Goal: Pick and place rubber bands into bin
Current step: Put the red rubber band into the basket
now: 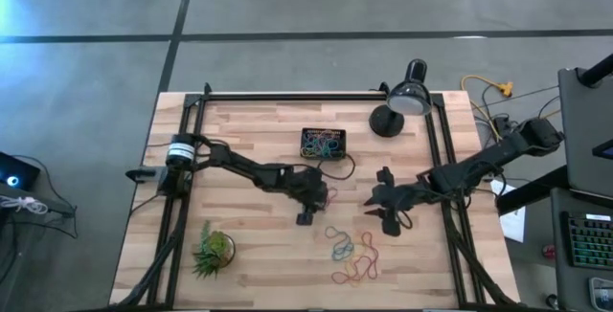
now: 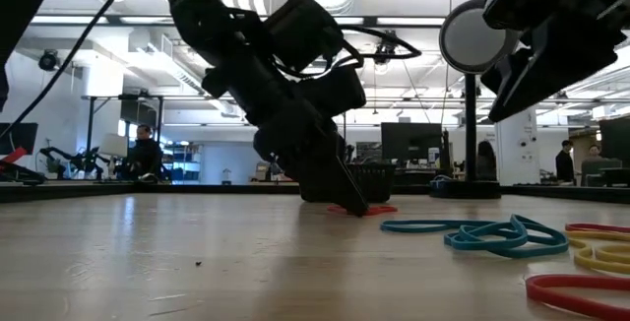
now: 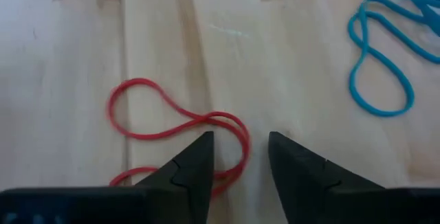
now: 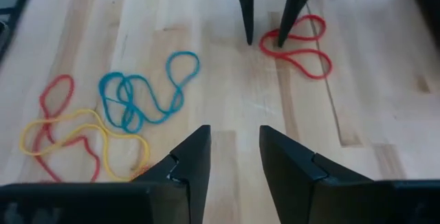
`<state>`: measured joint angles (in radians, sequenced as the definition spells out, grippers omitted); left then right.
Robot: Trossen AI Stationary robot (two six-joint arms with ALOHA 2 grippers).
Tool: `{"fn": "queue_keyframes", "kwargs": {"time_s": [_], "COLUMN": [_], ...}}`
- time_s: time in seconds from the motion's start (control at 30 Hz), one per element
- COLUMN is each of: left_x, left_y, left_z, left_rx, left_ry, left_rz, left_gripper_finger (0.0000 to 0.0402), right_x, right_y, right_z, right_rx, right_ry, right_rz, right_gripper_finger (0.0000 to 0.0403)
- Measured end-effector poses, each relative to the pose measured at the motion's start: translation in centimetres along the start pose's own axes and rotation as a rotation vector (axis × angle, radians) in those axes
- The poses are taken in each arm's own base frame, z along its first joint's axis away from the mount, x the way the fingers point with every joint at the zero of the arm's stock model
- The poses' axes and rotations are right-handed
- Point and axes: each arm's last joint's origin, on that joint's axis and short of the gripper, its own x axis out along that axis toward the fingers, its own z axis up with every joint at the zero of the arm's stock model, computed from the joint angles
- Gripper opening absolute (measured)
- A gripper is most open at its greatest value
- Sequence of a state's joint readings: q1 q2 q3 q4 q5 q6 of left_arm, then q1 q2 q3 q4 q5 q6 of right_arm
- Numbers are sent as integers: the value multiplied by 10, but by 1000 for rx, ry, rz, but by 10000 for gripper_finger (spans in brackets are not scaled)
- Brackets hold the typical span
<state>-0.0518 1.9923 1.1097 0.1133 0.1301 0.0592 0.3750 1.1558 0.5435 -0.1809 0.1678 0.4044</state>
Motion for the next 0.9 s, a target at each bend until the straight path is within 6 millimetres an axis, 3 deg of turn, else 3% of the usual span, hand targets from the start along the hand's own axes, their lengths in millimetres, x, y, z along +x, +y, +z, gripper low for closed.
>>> {"fn": "queue_keyframes", "kwargs": {"time_s": [0.27, 0.5, 0.73, 0.9], "left_x": [0, 0, -5, -22], "left_y": [2, 2, 0, 0], "left_z": [-3, -5, -3, 8], "left_rx": [-10, -11, 7, 42], "left_ry": [25, 47, 51, 38], "left_rz": [4, 13, 91, 214], "left_gripper_finger": [81, 7, 1, 0], "right_x": [0, 0, 0, 0], "right_y": [2, 1, 1, 2], "right_z": [-4, -4, -4, -4], "right_rx": [-13, -15, -13, -14], "right_ry": [-16, -17, -18, -19], "right_rz": [-24, -24, -24, -24], "right_gripper_finger": [117, 109, 107, 105]}}
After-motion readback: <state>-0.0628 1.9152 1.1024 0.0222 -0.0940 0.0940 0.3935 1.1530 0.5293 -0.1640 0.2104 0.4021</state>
